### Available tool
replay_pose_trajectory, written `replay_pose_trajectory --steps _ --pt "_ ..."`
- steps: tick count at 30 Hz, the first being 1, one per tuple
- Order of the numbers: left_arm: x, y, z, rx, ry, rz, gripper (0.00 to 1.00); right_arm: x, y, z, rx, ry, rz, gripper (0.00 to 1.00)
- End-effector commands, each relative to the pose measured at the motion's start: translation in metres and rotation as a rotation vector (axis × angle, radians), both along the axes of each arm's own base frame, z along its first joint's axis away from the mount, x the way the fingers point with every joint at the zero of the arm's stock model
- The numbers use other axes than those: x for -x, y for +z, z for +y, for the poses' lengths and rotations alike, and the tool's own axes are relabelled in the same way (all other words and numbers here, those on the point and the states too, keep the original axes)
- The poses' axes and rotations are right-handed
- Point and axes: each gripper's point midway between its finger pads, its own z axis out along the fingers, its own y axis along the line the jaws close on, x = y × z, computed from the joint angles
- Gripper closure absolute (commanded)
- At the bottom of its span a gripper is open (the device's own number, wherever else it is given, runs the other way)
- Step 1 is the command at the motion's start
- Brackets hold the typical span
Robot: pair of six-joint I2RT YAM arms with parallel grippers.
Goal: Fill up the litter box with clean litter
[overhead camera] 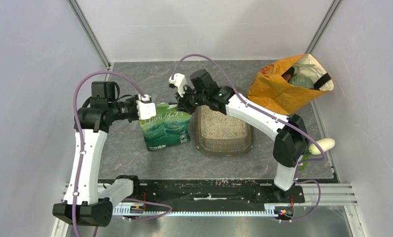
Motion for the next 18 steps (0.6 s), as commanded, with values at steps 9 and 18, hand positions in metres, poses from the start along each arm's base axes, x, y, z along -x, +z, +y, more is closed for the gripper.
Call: replay_pose_trajectory --steps 9,18 --pt "0.063 -0.072 0.006 -0.180 -0.228 0.113 0.98 -0.004 0.017 -0.012 -0.119 -0.358 0.270 1.00" --pt "0.064 -0.128 0.013 -0.199 -0.178 0.189 0.98 0.017 0.024 0.008 -0.199 -0.222 0.358 1.00"
